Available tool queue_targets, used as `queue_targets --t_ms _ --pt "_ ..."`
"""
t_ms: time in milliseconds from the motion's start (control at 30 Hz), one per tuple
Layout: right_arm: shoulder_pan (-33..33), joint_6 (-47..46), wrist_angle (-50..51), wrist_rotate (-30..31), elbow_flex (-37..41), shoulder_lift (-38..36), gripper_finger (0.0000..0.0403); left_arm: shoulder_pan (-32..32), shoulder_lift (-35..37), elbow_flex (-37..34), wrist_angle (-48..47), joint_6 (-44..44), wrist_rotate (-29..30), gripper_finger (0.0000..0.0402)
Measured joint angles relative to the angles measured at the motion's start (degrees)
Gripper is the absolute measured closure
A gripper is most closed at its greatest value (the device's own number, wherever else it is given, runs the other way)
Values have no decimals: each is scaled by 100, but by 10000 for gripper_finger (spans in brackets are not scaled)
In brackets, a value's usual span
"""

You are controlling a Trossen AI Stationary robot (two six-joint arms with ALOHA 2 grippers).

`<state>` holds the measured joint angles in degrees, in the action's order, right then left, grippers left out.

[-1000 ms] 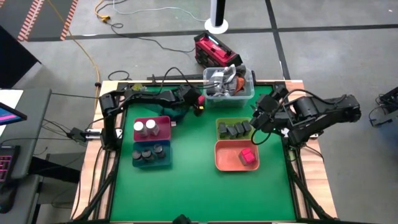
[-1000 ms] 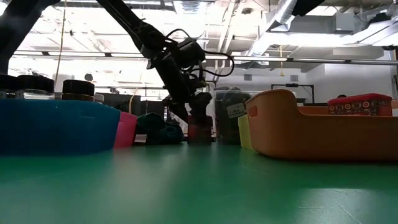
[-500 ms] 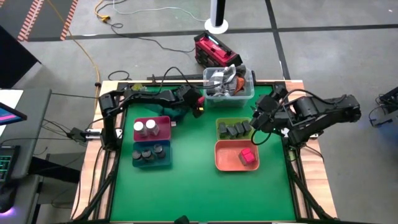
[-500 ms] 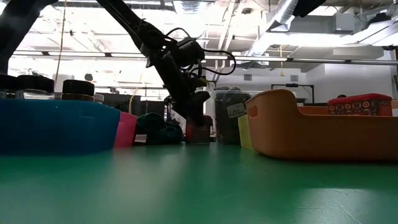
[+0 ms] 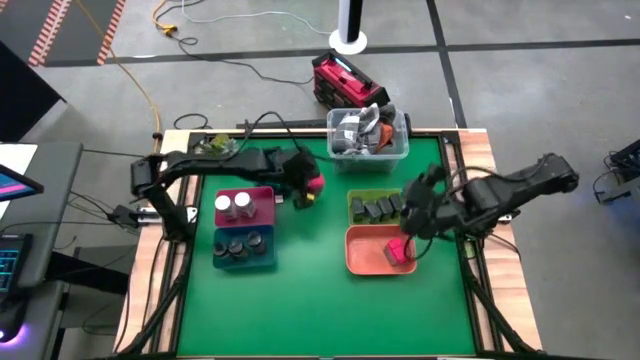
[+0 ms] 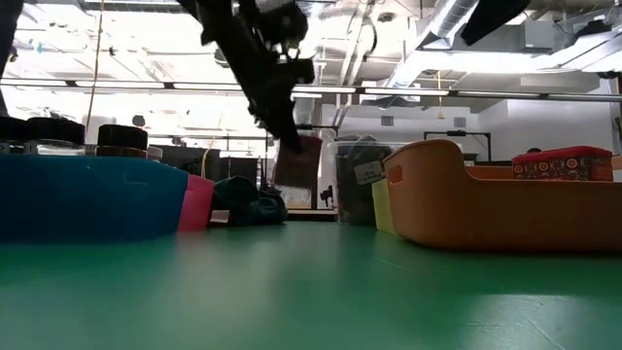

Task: Sort spices by type
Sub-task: Put the red spice can into the orange bin

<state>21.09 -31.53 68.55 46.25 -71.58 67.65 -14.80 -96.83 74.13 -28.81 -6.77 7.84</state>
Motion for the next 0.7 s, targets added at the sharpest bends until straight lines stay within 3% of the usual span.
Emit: queue_targets --t_ms 233,467,700 --pt "-117 671 -1342 -1196 -31 565 117 865 390 -13 63 -1029 -14 187" --pt "110 1257 -1283 -1335 -566 1548 117 1518 421 -243 535 -1310 -33 187" --pt "257 1217 -577 -1364 -1479 2406 116 1884 502 -659 1752 -1331 71 187"
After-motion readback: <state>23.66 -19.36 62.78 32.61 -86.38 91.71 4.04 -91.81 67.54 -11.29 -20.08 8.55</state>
